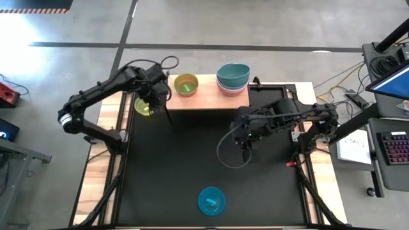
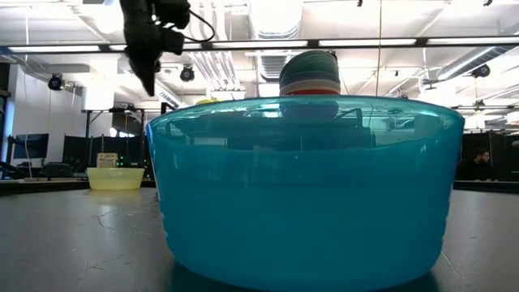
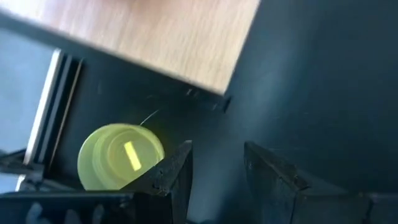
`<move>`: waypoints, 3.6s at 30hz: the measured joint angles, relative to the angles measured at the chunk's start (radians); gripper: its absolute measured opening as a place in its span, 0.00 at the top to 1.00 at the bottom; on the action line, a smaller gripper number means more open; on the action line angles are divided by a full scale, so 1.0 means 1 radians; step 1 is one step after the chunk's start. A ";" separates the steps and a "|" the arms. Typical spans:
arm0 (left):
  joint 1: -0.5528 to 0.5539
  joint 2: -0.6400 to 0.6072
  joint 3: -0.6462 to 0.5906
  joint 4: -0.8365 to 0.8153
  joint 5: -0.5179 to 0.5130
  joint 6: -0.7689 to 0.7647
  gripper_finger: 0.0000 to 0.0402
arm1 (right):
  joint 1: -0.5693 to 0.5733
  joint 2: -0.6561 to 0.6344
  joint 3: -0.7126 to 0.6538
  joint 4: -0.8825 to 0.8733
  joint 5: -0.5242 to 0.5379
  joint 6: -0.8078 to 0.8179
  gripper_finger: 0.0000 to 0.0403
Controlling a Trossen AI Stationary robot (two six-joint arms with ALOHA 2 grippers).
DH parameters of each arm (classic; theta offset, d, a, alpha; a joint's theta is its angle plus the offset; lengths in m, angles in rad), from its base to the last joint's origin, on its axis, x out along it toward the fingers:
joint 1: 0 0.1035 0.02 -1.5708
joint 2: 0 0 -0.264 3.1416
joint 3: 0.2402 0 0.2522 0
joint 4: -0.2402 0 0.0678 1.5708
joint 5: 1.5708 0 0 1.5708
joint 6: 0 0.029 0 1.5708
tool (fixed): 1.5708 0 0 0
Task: Place and stack bowls onto a shelf
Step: Stack the yellow bowl on top of the green bowl
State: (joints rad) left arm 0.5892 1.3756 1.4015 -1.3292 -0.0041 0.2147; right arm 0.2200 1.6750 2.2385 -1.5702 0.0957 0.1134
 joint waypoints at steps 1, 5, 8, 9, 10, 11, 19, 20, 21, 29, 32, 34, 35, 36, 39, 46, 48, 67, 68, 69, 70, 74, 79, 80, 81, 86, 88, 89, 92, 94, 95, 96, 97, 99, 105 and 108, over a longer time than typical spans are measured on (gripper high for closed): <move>0.000 -0.019 -0.031 0.017 -0.016 -0.010 0.69 | 0.005 -0.003 -0.007 -0.001 0.000 0.000 0.68; 0.002 -0.100 -0.170 0.097 -0.080 -0.053 0.69 | 0.018 -0.016 -0.035 -0.001 -0.002 -0.001 0.68; 0.002 -0.150 -0.282 0.196 -0.090 -0.100 0.69 | 0.020 -0.021 -0.052 -0.001 -0.002 -0.006 0.68; 0.002 -0.161 -0.320 0.228 -0.091 -0.115 0.69 | 0.020 -0.022 -0.057 0.000 -0.002 -0.005 0.68; 0.002 -0.170 -0.355 0.258 -0.093 -0.129 0.69 | 0.020 -0.022 -0.063 0.000 -0.002 -0.001 0.68; 0.003 -0.175 -0.388 0.282 -0.102 -0.141 0.69 | 0.020 -0.023 -0.069 -0.001 -0.001 0.001 0.68; 0.004 -0.156 -0.590 0.447 -0.277 -0.156 0.69 | 0.020 -0.032 -0.138 -0.001 -0.002 0.066 0.68; 0.004 -0.152 -0.607 0.475 -0.302 -0.151 0.69 | 0.020 -0.034 -0.148 0.000 -0.003 0.076 0.68; 0.005 -0.150 -0.623 0.503 -0.328 -0.148 0.69 | 0.020 -0.036 -0.157 -0.001 -0.008 0.084 0.68; 0.050 -0.126 -0.658 0.559 -0.398 -0.146 0.69 | 0.029 -0.038 -0.198 0.000 -0.025 0.131 0.68; 0.064 -0.114 -0.658 0.559 -0.398 -0.146 0.69 | 0.035 -0.038 -0.199 -0.001 -0.025 0.147 0.68; 0.064 -0.103 -0.658 0.559 -0.380 -0.146 0.69 | 0.038 -0.039 -0.199 -0.001 -0.025 0.164 0.68; 0.064 -0.097 -0.658 0.559 -0.361 -0.142 0.69 | 0.042 -0.041 -0.199 -0.001 -0.025 0.166 0.68; 0.064 -0.090 -0.658 0.560 -0.355 -0.137 0.69 | 0.045 -0.043 -0.199 -0.001 -0.025 0.168 0.68; 0.070 -0.060 -0.658 0.560 -0.353 -0.138 0.69 | 0.055 -0.051 -0.199 -0.001 -0.025 0.168 0.68; 0.099 0.032 -0.658 0.568 -0.355 -0.138 0.69 | 0.064 -0.058 -0.199 -0.001 -0.025 0.168 0.68; 0.110 0.050 -0.654 0.585 -0.356 -0.138 0.69 | 0.064 -0.059 -0.199 -0.001 -0.025 0.168 0.68; 0.127 0.052 -0.656 0.608 -0.245 -0.092 0.99 | 0.064 -0.065 -0.199 -0.001 -0.025 0.188 0.68; 0.127 0.048 -0.656 0.597 -0.245 -0.094 1.00 | 0.064 -0.065 -0.199 -0.001 -0.025 0.195 0.68; 0.127 0.043 -0.655 0.589 -0.245 -0.096 1.00 | 0.064 -0.065 -0.199 -0.001 -0.025 0.204 0.68; 0.127 0.037 -0.653 0.577 -0.245 -0.096 1.00 | 0.064 -0.065 -0.199 -0.001 -0.025 0.208 0.68; 0.128 -0.020 -0.650 0.576 -0.246 -0.096 1.00 | 0.064 -0.065 -0.199 -0.001 -0.025 0.210 0.68; 0.128 -0.128 -0.650 0.549 -0.247 -0.103 1.00 | 0.064 -0.065 -0.199 -0.001 -0.025 0.216 0.68; 0.128 -0.153 -0.650 0.543 -0.247 -0.105 1.00 | 0.064 -0.065 -0.199 -0.001 -0.025 0.217 0.68; 0.128 -0.179 -0.650 0.543 -0.247 -0.111 1.00 | 0.064 -0.065 -0.199 -0.001 -0.025 0.219 0.68; 0.127 -0.297 -0.604 0.520 -0.247 -0.160 1.00 | 0.064 -0.065 -0.199 -0.001 -0.025 0.218 0.68; 0.124 -0.329 -0.563 0.516 -0.247 -0.171 1.00 | 0.064 -0.065 -0.199 -0.001 -0.025 0.217 0.68; 0.121 -0.342 -0.539 0.517 -0.247 -0.172 1.00 | 0.064 -0.065 -0.199 -0.001 -0.025 0.211 0.68; 0.109 -0.363 -0.450 0.517 -0.247 -0.171 1.00 | 0.064 -0.065 -0.199 -0.001 -0.025 0.205 0.68; 0.099 -0.364 -0.383 0.519 -0.247 -0.164 1.00 | 0.064 -0.065 -0.199 -0.001 -0.025 0.205 0.68; 0.095 -0.360 -0.351 0.521 -0.247 -0.154 1.00 | 0.064 -0.065 -0.199 -0.001 -0.025 0.204 0.68; 0.092 -0.352 -0.321 0.525 -0.247 -0.150 1.00 | 0.064 -0.065 -0.199 -0.001 -0.025 0.204 0.68; 0.088 -0.341 -0.294 0.532 -0.247 -0.149 1.00 | 0.064 -0.065 -0.199 0.000 -0.025 0.203 0.68; 0.079 -0.311 -0.246 0.531 -0.233 -0.150 1.00 | 0.064 -0.064 -0.199 0.008 -0.024 0.203 0.68; 0.006 -0.199 -0.138 0.579 -0.122 -0.140 1.00 | 0.066 -0.049 -0.205 0.017 -0.024 0.201 0.68; -0.029 -0.136 -0.098 0.584 -0.121 -0.114 1.00 | 0.077 -0.043 -0.213 0.018 -0.024 0.211 0.68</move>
State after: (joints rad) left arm 0.5598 1.2400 1.3037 -0.7450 -0.1249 0.1009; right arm 0.2967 1.6317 2.0256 -1.5521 0.0719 0.3242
